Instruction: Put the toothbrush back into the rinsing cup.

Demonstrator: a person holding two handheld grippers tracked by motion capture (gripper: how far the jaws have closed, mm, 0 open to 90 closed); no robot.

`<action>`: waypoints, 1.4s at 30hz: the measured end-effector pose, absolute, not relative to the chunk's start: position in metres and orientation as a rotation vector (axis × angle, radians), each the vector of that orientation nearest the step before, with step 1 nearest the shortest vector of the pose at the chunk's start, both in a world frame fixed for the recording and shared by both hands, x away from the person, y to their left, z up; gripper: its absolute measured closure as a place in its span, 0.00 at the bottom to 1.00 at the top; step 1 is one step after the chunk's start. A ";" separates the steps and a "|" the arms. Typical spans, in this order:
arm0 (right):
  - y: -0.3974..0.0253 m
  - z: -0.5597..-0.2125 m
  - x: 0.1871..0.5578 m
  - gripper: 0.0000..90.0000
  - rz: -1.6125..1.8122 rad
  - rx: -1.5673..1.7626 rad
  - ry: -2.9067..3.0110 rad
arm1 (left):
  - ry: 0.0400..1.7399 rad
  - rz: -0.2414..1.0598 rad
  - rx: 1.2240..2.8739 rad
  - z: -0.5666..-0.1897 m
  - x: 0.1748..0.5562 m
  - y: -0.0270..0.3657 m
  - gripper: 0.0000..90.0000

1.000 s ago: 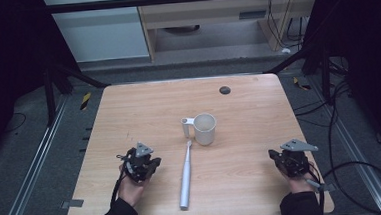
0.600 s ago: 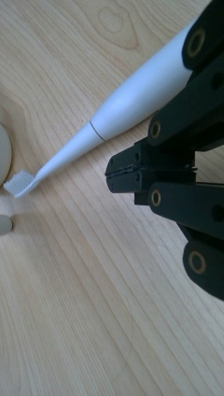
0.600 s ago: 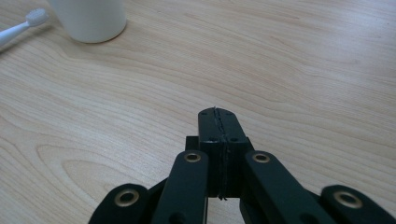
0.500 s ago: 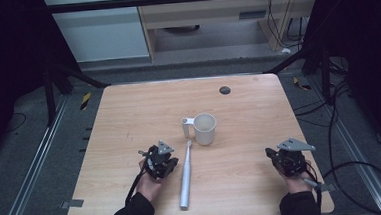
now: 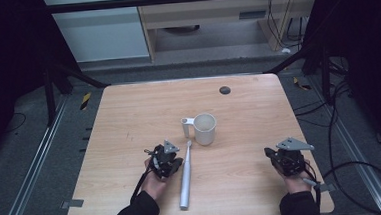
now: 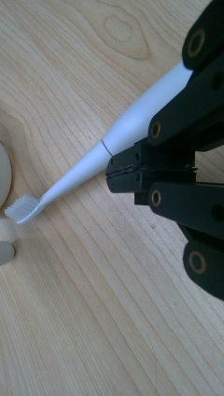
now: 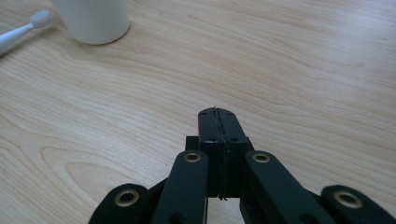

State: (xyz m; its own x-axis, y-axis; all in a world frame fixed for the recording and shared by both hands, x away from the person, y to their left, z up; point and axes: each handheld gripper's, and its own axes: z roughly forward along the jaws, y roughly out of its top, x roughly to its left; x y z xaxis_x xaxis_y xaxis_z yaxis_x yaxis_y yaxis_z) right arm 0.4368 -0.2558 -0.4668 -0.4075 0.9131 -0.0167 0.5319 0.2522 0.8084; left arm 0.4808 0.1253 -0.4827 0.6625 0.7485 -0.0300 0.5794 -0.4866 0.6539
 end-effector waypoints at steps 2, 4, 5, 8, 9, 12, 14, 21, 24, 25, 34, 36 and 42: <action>-0.255 -0.467 0.437 1.00 1.024 1.311 2.040 | 1.014 0.340 2.238 -0.484 0.481 0.122 0.99; -0.255 -0.467 0.437 1.00 1.022 1.310 2.041 | 1.003 0.343 2.246 -0.484 0.481 0.120 0.99; -0.255 -0.467 0.437 1.00 1.023 1.310 2.043 | 1.004 0.338 2.246 -0.484 0.481 0.119 0.99; -0.255 -0.467 0.437 1.00 1.019 1.309 2.044 | 0.993 0.341 2.258 -0.484 0.480 0.117 0.99; -0.255 -0.467 0.437 1.00 1.019 1.309 2.044 | 0.993 0.341 2.258 -0.484 0.480 0.117 0.99; -0.255 -0.468 0.437 1.00 1.019 1.312 2.044 | 0.983 0.346 2.257 -0.482 0.480 0.113 0.99; -0.255 -0.468 0.437 1.00 1.020 1.315 2.046 | 0.976 0.348 2.260 -0.481 0.480 0.113 0.99; -0.255 -0.468 0.438 1.00 1.020 1.313 2.050 | 0.964 0.345 2.266 -0.482 0.480 0.110 0.99; -0.255 -0.468 0.438 1.00 1.020 1.309 2.050 | 0.953 0.341 2.271 -0.482 0.480 0.109 0.99; -0.255 -0.468 0.438 1.00 1.019 1.309 2.050 | 0.948 0.342 2.271 -0.482 0.479 0.108 0.99; -0.254 -0.469 0.438 1.00 1.019 1.306 2.060 | 0.918 0.338 2.279 -0.481 0.477 0.104 0.99; -0.254 -0.469 0.438 1.00 1.021 1.313 2.058 | 0.917 0.338 2.281 -0.481 0.477 0.104 0.99; -0.254 -0.469 0.438 1.00 1.023 1.308 2.060 | 0.920 0.346 2.289 -0.481 0.476 0.104 0.99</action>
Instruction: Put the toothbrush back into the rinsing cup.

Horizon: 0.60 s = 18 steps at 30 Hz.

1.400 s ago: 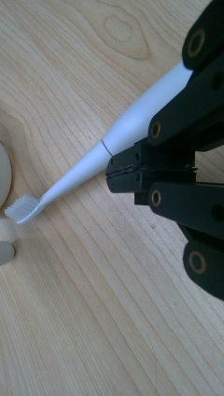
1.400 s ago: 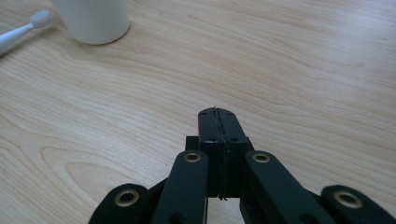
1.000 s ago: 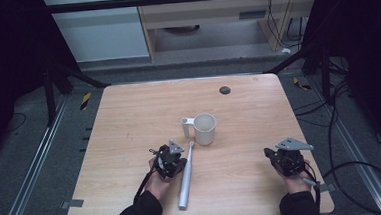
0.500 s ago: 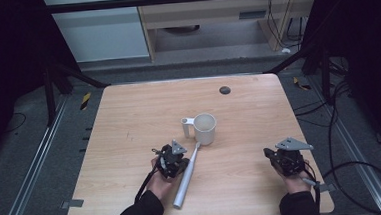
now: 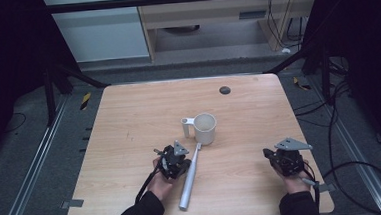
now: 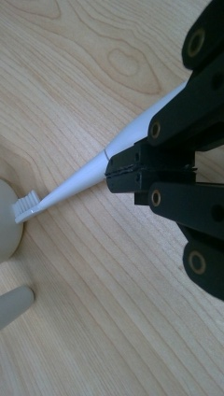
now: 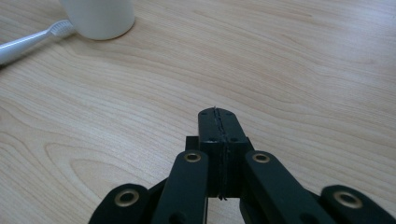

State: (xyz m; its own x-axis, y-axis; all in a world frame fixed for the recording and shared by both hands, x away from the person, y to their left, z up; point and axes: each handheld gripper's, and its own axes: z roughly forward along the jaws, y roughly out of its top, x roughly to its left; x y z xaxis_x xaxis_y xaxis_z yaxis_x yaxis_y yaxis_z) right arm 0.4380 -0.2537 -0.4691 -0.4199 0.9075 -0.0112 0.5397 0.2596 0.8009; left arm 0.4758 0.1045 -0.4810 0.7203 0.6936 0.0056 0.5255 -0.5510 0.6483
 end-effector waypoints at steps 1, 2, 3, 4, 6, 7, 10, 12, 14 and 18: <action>-0.254 -0.469 0.438 1.00 1.022 1.306 2.062 | 0.920 0.348 2.291 -0.480 0.475 0.105 0.99; -0.254 -0.469 0.438 1.00 1.022 1.306 2.062 | 0.919 0.353 2.287 -0.480 0.474 0.106 0.99; -0.254 -0.469 0.438 1.00 1.022 1.309 2.060 | 0.921 0.356 2.281 -0.477 0.472 0.109 0.99; -0.254 -0.469 0.438 1.00 1.022 1.309 2.060 | 0.921 0.356 2.281 -0.477 0.472 0.109 0.99; -0.256 -0.469 0.437 1.00 1.020 1.310 2.054 | 0.924 0.363 2.254 -0.469 0.469 0.114 0.99; -0.256 -0.469 0.437 1.00 1.020 1.310 2.054 | 0.924 0.363 2.254 -0.469 0.469 0.114 0.99; -0.260 -0.468 0.436 1.00 1.019 1.320 2.043 | 0.931 0.363 2.221 -0.459 0.465 0.121 0.96; -0.261 -0.468 0.436 1.00 1.020 1.327 2.038 | 0.946 0.357 2.210 -0.454 0.463 0.123 0.90; -0.262 -0.468 0.435 1.00 1.024 1.337 2.040 | 0.947 0.360 2.206 -0.453 0.463 0.124 0.88; -0.264 -0.469 0.436 1.00 1.015 1.335 2.037 | 0.975 0.353 2.196 -0.450 0.462 0.122 0.69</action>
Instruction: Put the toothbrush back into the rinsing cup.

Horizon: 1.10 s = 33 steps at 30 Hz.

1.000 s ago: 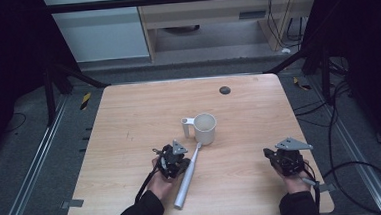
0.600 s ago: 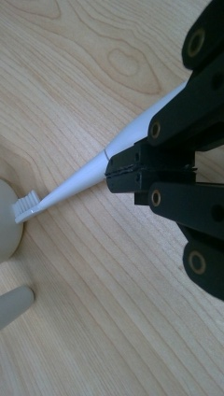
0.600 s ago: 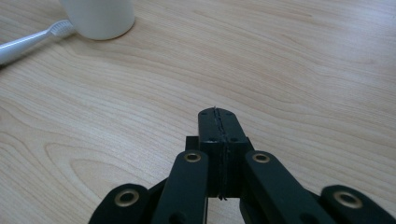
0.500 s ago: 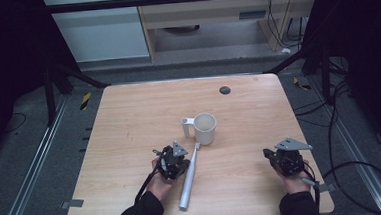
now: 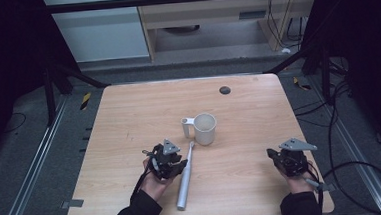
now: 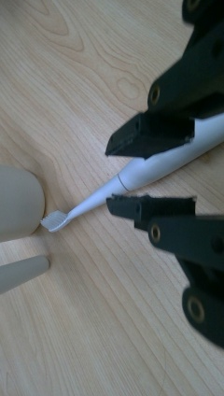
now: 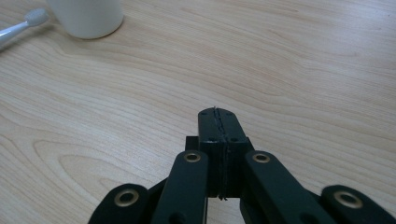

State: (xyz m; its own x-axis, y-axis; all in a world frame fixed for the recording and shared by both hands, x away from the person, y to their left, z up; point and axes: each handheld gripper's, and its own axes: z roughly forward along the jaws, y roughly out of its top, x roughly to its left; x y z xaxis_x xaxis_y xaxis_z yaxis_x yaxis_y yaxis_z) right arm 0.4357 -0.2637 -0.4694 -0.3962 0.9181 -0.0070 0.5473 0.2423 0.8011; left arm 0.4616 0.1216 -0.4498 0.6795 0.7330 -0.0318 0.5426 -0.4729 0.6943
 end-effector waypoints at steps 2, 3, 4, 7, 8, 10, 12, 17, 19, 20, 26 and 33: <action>-0.264 -0.470 0.436 1.00 1.016 1.339 2.036 | 0.985 0.351 2.190 -0.450 0.462 0.121 0.67; -0.265 -0.470 0.436 1.00 1.013 1.336 2.036 | 0.997 0.350 2.185 -0.450 0.461 0.120 0.63; -0.266 -0.470 0.436 1.00 1.020 1.343 2.038 | 1.005 0.349 2.180 -0.450 0.461 0.118 0.56; -0.268 -0.471 0.437 0.99 1.017 1.346 2.035 | 1.017 0.327 2.179 -0.449 0.461 0.115 0.48; -0.268 -0.472 0.437 0.99 1.014 1.345 2.036 | 1.017 0.327 2.179 -0.449 0.461 0.115 0.47; -0.269 -0.472 0.437 0.98 1.014 1.349 2.034 | 1.031 0.335 2.186 -0.449 0.461 0.111 0.44; -0.269 -0.472 0.437 0.98 1.014 1.353 2.034 | 1.035 0.343 2.194 -0.449 0.461 0.110 0.43; -0.269 -0.473 0.438 0.97 1.008 1.360 2.035 | 1.072 0.333 2.220 -0.451 0.463 0.106 0.41; -0.269 -0.473 0.438 0.96 1.008 1.372 2.036 | 1.074 0.339 2.242 -0.452 0.464 0.105 0.41; -0.269 -0.473 0.438 0.96 1.002 1.363 2.035 | 1.074 0.339 2.242 -0.452 0.464 0.105 0.41; -0.268 -0.471 0.438 0.96 1.007 1.364 2.032 | 1.076 0.361 2.253 -0.455 0.465 0.103 0.42; -0.266 -0.472 0.438 0.96 0.999 1.361 2.043 | 1.083 0.339 2.289 -0.461 0.466 0.098 0.46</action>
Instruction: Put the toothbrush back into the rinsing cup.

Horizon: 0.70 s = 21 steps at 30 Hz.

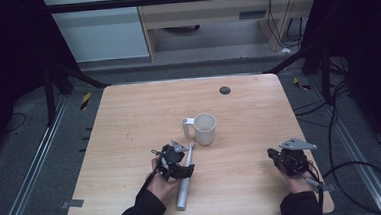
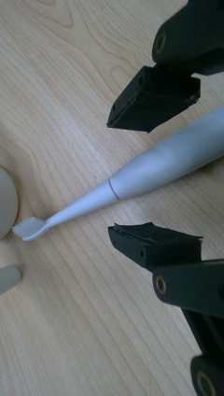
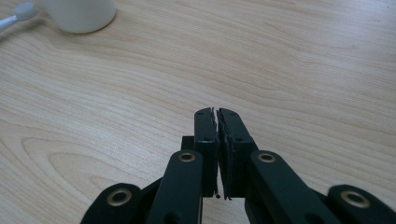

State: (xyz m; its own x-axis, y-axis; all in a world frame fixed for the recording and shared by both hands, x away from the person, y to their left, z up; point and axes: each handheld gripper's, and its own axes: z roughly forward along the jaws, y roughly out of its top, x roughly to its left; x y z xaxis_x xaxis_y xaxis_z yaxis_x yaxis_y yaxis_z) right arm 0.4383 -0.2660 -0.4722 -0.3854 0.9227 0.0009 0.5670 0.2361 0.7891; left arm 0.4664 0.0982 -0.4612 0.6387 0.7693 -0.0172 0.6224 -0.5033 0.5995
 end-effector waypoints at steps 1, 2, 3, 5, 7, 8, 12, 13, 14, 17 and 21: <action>-0.266 -0.472 0.439 0.96 0.998 1.359 2.045 | 1.082 0.334 2.304 -0.463 0.467 0.097 0.47; -0.266 -0.473 0.439 0.96 0.996 1.358 2.047 | 1.082 0.334 2.304 -0.463 0.467 0.097 0.48; -0.265 -0.473 0.439 0.96 0.995 1.359 2.049 | 1.084 0.331 2.311 -0.464 0.467 0.097 0.49; -0.265 -0.473 0.438 0.96 0.994 1.360 2.052 | 1.091 0.314 2.325 -0.468 0.468 0.097 0.52; -0.265 -0.473 0.439 0.96 0.996 1.364 2.053 | 1.098 0.303 2.330 -0.470 0.469 0.096 0.54; -0.265 -0.473 0.438 0.96 0.997 1.368 2.052 | 1.098 0.298 2.340 -0.470 0.470 0.096 0.55; -0.265 -0.473 0.439 0.96 0.996 1.365 2.054 | 1.119 0.266 2.346 -0.473 0.473 0.097 0.58; -0.265 -0.473 0.439 0.96 0.994 1.362 2.057 | 1.122 0.261 2.349 -0.473 0.474 0.097 0.60; -0.265 -0.474 0.440 0.96 0.989 1.356 2.056 | 1.124 0.258 2.353 -0.474 0.475 0.097 0.59; -0.265 -0.474 0.440 0.96 0.987 1.352 2.059 | 1.130 0.235 2.354 -0.473 0.476 0.098 0.61; -0.265 -0.474 0.440 0.96 0.989 1.352 2.060 | 1.126 0.240 2.388 -0.476 0.478 0.098 0.66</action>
